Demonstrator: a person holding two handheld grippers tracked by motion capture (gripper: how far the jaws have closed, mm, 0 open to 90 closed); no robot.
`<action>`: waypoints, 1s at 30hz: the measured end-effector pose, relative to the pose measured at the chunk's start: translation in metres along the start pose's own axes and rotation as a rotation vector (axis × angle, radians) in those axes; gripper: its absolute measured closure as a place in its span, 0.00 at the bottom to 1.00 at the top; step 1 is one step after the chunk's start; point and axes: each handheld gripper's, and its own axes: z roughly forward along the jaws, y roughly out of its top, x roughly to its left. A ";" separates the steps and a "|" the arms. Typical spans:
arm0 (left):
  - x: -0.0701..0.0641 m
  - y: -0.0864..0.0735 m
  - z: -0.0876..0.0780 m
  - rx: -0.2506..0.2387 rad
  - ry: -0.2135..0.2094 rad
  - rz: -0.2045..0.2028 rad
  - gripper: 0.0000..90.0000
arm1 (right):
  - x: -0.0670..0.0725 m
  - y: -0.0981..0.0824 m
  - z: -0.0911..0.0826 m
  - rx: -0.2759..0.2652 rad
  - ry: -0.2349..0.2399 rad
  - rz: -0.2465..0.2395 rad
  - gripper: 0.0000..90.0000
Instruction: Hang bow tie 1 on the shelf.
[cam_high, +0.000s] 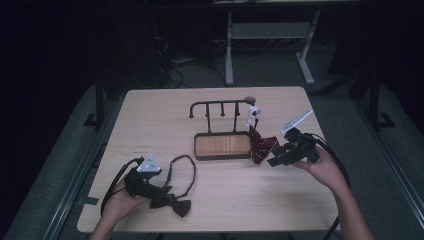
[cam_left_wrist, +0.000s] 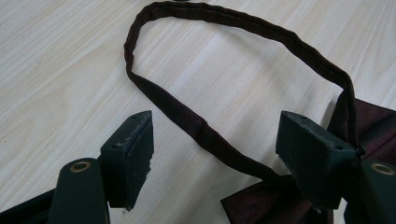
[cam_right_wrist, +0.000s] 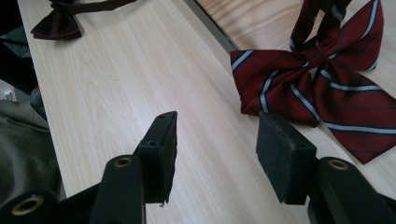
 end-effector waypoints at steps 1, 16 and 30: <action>0.000 0.000 0.000 0.002 0.002 0.002 0.31 | 0.000 -0.001 0.001 0.004 -0.001 0.002 0.53; 0.001 0.000 0.000 0.004 -0.002 0.006 0.35 | 0.004 -0.015 0.009 0.006 0.000 0.013 0.50; 0.001 0.001 0.000 0.006 -0.002 0.001 0.35 | 0.009 -0.034 0.017 -0.008 -0.004 0.028 0.47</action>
